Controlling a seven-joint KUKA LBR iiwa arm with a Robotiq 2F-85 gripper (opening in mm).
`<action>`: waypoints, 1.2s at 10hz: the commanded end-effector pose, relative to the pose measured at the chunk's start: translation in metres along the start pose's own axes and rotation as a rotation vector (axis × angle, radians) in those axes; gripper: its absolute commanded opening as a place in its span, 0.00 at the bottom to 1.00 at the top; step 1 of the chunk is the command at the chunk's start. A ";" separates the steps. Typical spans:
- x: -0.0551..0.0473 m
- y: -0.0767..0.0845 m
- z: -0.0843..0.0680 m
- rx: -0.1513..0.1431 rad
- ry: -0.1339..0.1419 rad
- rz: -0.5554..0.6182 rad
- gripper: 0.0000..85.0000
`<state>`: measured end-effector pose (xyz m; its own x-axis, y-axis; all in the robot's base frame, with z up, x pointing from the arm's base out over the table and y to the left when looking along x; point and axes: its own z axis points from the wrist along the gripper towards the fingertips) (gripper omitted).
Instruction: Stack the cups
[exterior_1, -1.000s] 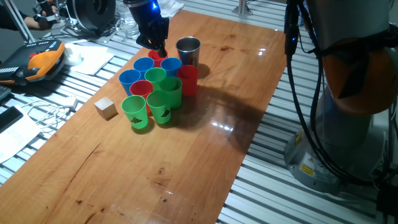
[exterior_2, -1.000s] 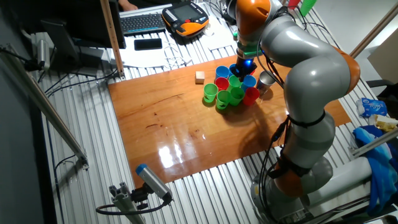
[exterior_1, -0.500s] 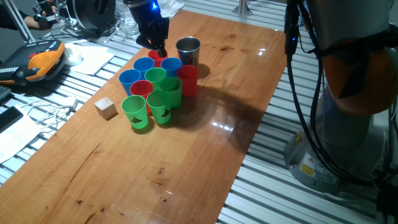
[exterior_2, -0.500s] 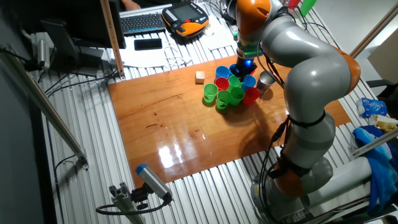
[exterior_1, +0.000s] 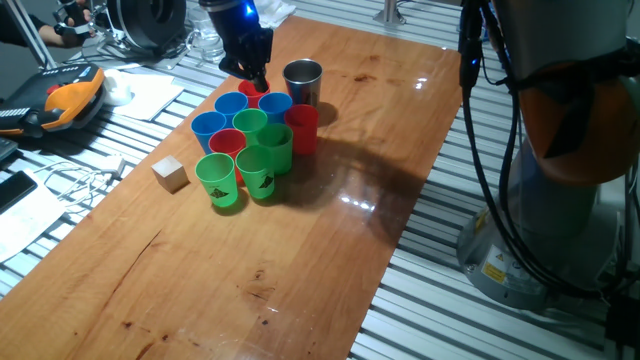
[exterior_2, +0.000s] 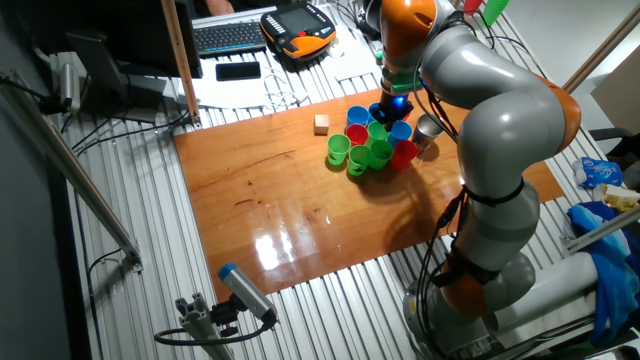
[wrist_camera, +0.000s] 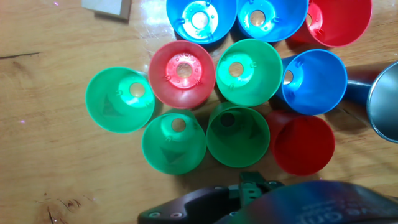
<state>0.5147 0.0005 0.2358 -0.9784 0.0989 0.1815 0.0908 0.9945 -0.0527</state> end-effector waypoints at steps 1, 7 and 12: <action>0.000 0.000 0.000 0.000 0.000 0.001 0.00; 0.000 0.000 0.000 0.000 -0.002 0.025 0.00; 0.000 0.000 0.000 -0.092 -0.025 0.164 0.00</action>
<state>0.5150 0.0000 0.2356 -0.9564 0.2494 0.1521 0.2529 0.9675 0.0034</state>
